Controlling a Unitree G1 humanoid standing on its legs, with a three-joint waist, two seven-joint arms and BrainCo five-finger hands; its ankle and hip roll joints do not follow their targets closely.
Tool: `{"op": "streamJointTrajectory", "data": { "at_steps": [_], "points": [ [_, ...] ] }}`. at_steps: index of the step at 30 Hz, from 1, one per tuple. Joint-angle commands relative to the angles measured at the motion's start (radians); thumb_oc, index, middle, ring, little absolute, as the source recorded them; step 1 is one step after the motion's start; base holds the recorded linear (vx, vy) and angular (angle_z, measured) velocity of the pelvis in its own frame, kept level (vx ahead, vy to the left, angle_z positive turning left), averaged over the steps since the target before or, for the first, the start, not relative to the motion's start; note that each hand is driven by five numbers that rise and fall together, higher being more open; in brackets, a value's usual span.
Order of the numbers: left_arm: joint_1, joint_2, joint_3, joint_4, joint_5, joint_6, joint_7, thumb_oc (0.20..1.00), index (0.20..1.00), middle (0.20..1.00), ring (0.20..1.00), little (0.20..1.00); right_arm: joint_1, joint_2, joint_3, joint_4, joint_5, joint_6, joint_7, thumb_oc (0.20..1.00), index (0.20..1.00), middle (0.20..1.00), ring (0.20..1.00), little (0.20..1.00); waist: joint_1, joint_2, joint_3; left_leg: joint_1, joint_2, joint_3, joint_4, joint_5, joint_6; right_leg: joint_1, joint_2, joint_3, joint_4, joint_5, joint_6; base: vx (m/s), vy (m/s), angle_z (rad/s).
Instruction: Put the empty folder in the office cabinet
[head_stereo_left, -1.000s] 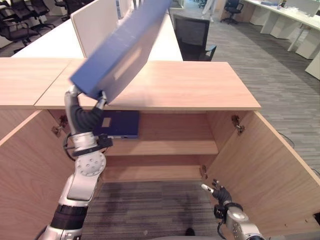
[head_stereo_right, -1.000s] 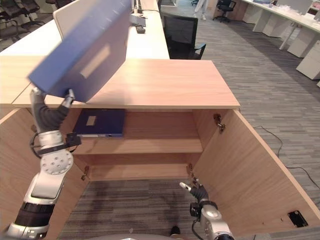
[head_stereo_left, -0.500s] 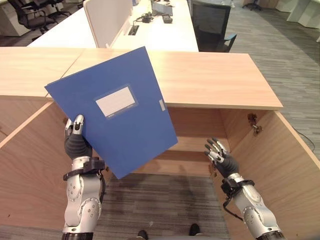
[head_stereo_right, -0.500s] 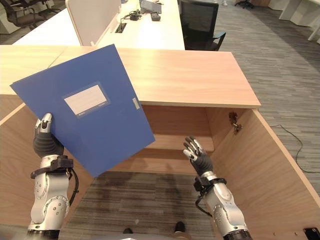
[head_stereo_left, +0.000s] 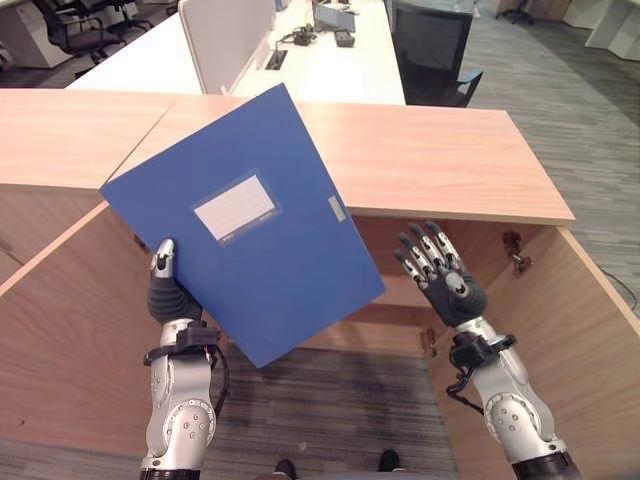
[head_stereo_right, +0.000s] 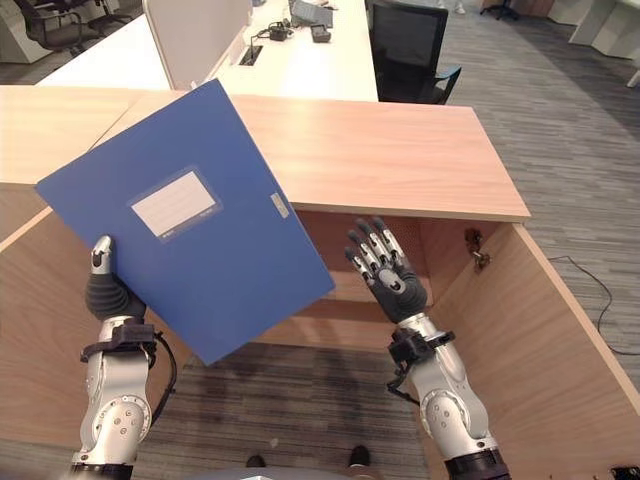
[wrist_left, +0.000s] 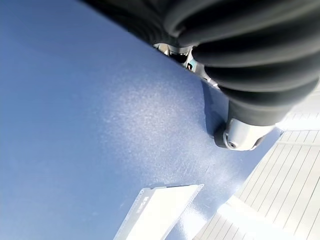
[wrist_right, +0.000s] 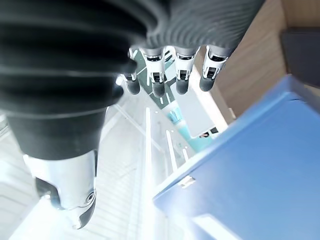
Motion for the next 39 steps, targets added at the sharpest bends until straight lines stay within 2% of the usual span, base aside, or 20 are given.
{"op": "streamJointTrajectory", "data": {
  "at_steps": [1,3,5,6,8,9,10,13,15,24,28,31,38,39],
  "points": [
    [-0.064,0.068,0.023,-0.028,0.111,-0.045,-0.03,0.2,0.2,0.2,0.2,0.2,-0.094,-0.013,-0.002,-0.083,-0.066,-0.035,0.032,1.0,1.0,1.0,1.0,1.0,0.022,-0.056,-0.002,0.014,-0.011,-0.057,0.004,-0.093,0.002,0.055,-0.106,-0.079,0.023,0.044,0.098,0.0,0.0,0.0],
    [-0.066,0.083,0.027,-0.027,0.133,-0.039,-0.044,0.2,0.2,0.2,0.2,0.2,-0.102,-0.047,-0.009,-0.074,-0.155,-0.031,0.017,1.0,1.0,1.0,1.0,1.0,0.024,-0.057,-0.001,0.014,-0.009,-0.056,0.004,-0.093,0.002,0.054,-0.107,-0.081,0.024,0.046,0.099,0.0,0.0,0.0],
    [-0.068,0.101,0.023,-0.032,0.166,-0.026,-0.059,0.2,0.2,0.2,0.2,0.2,-0.124,-0.09,-0.026,-0.035,-0.326,-0.013,-0.031,1.0,1.0,1.0,1.0,1.0,0.022,-0.055,-0.002,0.015,-0.009,-0.055,0.004,-0.094,0.004,0.052,-0.109,-0.079,0.023,0.049,0.1,0.0,0.0,0.0],
    [-0.068,0.101,0.024,-0.032,0.166,-0.026,-0.059,0.2,0.2,0.2,0.2,0.2,-0.125,-0.09,-0.025,-0.034,-0.327,-0.013,-0.032,1.0,1.0,1.0,1.0,1.0,0.022,-0.055,-0.001,0.015,-0.009,-0.055,0.004,-0.094,0.004,0.052,-0.109,-0.079,0.023,0.049,0.1,0.0,0.0,0.0],
    [-0.07,0.117,0.022,-0.039,0.199,-0.015,-0.064,0.2,0.2,0.2,0.2,0.2,-0.142,-0.116,-0.031,-0.012,-0.46,0.002,-0.057,1.0,1.0,1.0,1.0,1.0,0.021,-0.054,-0.002,0.016,-0.009,-0.054,0.004,-0.095,0.006,0.053,-0.109,-0.079,0.021,0.05,0.1,0.0,0.0,0.0],
    [-0.07,0.117,0.023,-0.04,0.2,-0.015,-0.064,0.2,0.2,0.2,0.2,0.2,-0.143,-0.116,-0.031,-0.012,-0.461,0.002,-0.058,1.0,1.0,1.0,1.0,1.0,0.02,-0.054,-0.002,0.016,-0.009,-0.054,0.004,-0.095,0.006,0.053,-0.109,-0.079,0.021,0.05,0.1,0.0,0.0,0.0],
    [-0.069,0.122,0.015,-0.049,0.216,-0.003,-0.073,0.2,0.2,0.2,0.2,0.2,-0.155,-0.14,-0.025,0.013,-0.58,0.021,-0.072,1.0,1.0,1.0,1.0,1.0,0.019,-0.053,-0.003,0.016,-0.009,-0.053,0.004,-0.096,0.008,0.054,-0.11,-0.08,0.02,0.05,0.1,0.0,0.0,0.0],
    [-0.071,0.127,0.001,-0.064,0.229,0.009,-0.082,0.2,0.2,0.2,0.2,0.2,-0.174,-0.154,-0.001,0.046,-0.689,0.033,-0.09,1.0,1.0,1.0,1.0,1.0,0.018,-0.051,0.001,0.018,-0.008,-0.053,0.004,-0.097,0.01,0.055,-0.11,-0.079,0.02,0.049,0.1,0.0,0.0,0.0],
    [-0.089,0.131,-0.042,-0.076,0.222,0.015,-0.094,0.2,0.2,0.2,0.2,0.2,-0.202,-0.148,0.04,0.072,-0.736,0.034,-0.103,1.0,1.0,1.0,1.0,1.0,0.019,-0.05,0.001,0.019,-0.007,-0.054,0.004,-0.097,0.011,0.056,-0.11,-0.079,0.02,0.047,0.099,0.0,0.0,0.0],
    [-0.12,0.145,-0.133,-0.104,0.186,0.029,-0.125,0.2,0.2,0.2,0.2,0.2,-0.259,-0.131,0.106,0.144,-0.786,0.034,-0.148,1.0,1.0,1.0,1.0,1.0,0.016,-0.049,0.006,0.019,-0.008,-0.056,0.004,-0.096,0.012,0.053,-0.109,-0.075,0.021,0.048,0.097,0.0,0.0,0.0],
    [-0.147,0.147,-0.189,-0.103,0.164,0.033,-0.134,0.2,0.2,0.2,0.2,0.2,-0.28,-0.099,0.153,0.152,-0.707,0.03,-0.135,1.0,1.0,1.0,1.0,1.0,0.016,-0.051,0.009,0.019,-0.007,-0.056,0.004,-0.094,0.012,0.051,-0.108,-0.071,0.021,0.047,0.096,0.0,0.0,0.0],
    [-0.194,0.145,-0.236,-0.1,0.181,0.031,-0.124,0.2,0.2,0.2,0.2,0.2,-0.304,-0.054,0.216,0.155,-0.585,0.027,-0.109,1.0,1.0,1.0,1.0,1.0,0.017,-0.055,0.01,0.018,-0.005,-0.054,0.004,-0.093,0.01,0.049,-0.108,-0.072,0.023,0.047,0.095,0.0,0.0,0.0],
    [-0.281,0.128,-0.3,-0.084,0.214,0.019,-0.108,0.2,0.2,0.2,0.2,0.2,-0.347,-0.022,0.323,0.155,-0.488,0.033,-0.046,1.0,1.0,1.0,1.0,1.0,0.019,-0.059,0.011,0.017,-0.004,-0.054,0.004,-0.091,0.007,0.049,-0.107,-0.074,0.025,0.044,0.093,0.0,0.0,0.0],
    [-0.29,0.123,-0.312,-0.087,0.211,0.019,-0.111,0.2,0.2,0.2,0.2,0.2,-0.35,-0.014,0.343,0.158,-0.465,0.042,-0.029,0.78,0.78,0.78,0.78,0.78,0.02,-0.059,0.011,0.017,-0.004,-0.053,0.004,-0.09,0.007,0.05,-0.107,-0.075,0.025,0.044,0.093,0.0,0.0,0.0]
  ]
}}
